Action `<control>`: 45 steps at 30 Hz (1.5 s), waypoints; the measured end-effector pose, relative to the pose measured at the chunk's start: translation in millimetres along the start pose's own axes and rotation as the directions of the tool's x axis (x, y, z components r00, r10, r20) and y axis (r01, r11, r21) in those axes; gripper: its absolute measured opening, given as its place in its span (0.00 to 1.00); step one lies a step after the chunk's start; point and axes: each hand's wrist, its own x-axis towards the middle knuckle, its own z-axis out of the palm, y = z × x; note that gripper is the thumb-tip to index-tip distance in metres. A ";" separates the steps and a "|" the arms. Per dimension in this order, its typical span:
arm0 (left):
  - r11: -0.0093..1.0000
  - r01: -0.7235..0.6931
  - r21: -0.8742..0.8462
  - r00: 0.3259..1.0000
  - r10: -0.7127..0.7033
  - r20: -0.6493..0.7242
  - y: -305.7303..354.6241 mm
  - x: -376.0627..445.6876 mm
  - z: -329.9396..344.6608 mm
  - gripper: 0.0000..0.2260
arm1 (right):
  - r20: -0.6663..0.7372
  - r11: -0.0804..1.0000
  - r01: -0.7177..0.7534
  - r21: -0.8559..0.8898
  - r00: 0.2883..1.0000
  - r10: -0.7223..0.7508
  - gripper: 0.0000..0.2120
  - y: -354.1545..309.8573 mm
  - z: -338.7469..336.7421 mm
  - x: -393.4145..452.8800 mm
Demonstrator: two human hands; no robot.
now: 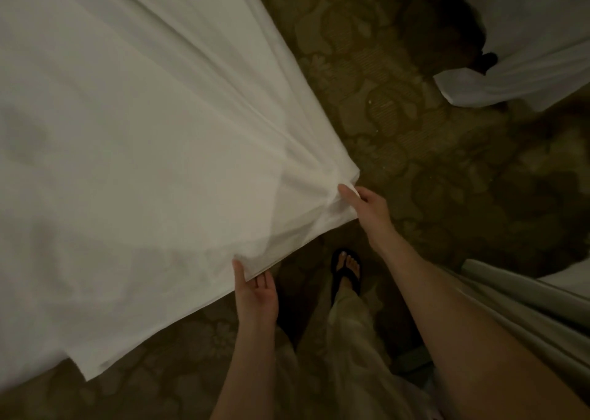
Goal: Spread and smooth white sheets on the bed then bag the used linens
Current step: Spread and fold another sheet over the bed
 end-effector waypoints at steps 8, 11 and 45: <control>1.000 0.018 -0.025 0.999 -0.017 0.041 -6.5 -0.5 21.5 0.12 | 0.185 0.987 -0.114 0.110 0.978 0.092 0.09 2.7 -1.2 -5.1; 1.000 0.014 -0.019 0.999 -0.013 0.030 -4.5 -2.7 16.7 0.11 | 0.228 0.995 -0.094 0.029 0.970 0.085 0.09 0.6 -0.4 -10.5; -0.082 -0.623 0.778 0.766 0.137 0.628 300.5 -257.3 83.5 0.14 | 0.529 0.204 0.725 -0.658 0.638 -0.559 0.19 -269.9 170.2 -264.7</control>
